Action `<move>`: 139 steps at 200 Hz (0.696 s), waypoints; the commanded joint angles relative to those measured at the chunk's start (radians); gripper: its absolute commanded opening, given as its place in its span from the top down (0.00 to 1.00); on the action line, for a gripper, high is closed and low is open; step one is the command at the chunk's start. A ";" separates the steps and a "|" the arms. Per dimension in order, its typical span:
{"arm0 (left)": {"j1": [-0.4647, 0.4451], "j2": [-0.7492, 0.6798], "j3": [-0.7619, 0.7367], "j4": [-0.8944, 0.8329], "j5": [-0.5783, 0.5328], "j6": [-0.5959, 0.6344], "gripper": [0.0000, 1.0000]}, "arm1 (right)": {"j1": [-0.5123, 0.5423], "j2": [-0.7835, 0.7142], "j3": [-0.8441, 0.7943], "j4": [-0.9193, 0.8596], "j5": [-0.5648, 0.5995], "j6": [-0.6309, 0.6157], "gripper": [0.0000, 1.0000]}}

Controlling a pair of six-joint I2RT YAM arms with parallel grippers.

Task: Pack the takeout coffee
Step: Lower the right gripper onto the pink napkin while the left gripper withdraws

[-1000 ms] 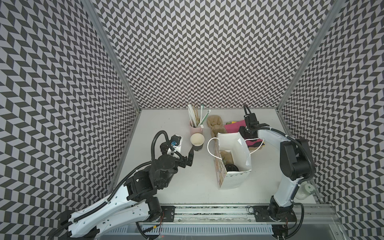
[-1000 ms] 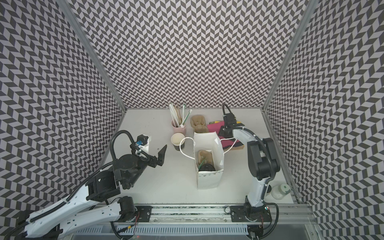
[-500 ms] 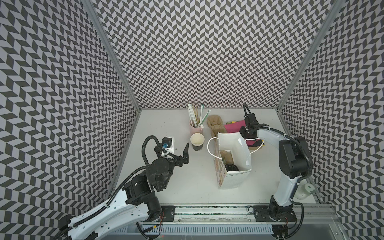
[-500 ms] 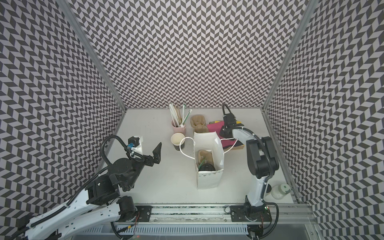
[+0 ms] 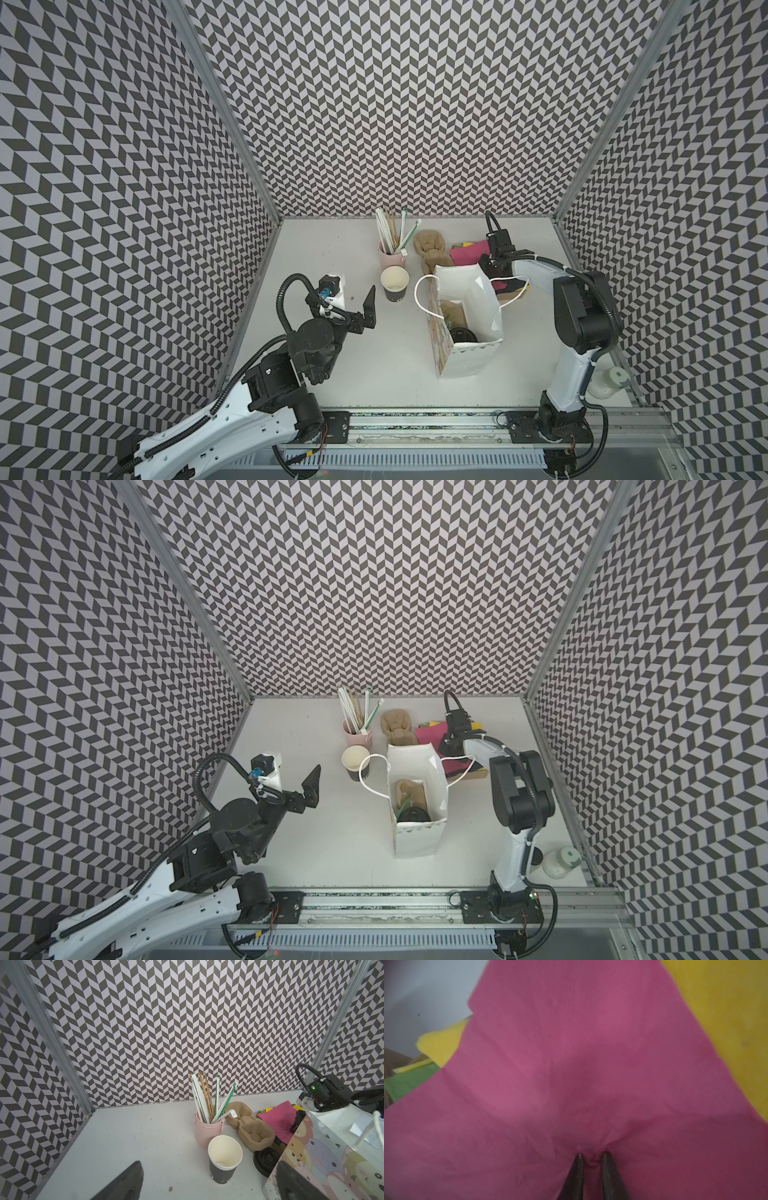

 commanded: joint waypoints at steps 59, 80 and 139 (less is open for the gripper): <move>0.006 -0.025 -0.018 0.029 0.008 -0.013 0.00 | 0.001 -0.049 -0.037 0.032 -0.052 -0.001 1.00; 0.005 -0.027 -0.018 0.029 0.008 -0.013 0.00 | -0.001 -0.097 -0.037 0.025 -0.057 0.002 1.00; 0.006 -0.030 -0.020 0.031 0.011 -0.012 0.00 | -0.014 -0.224 -0.050 0.001 -0.041 0.017 1.00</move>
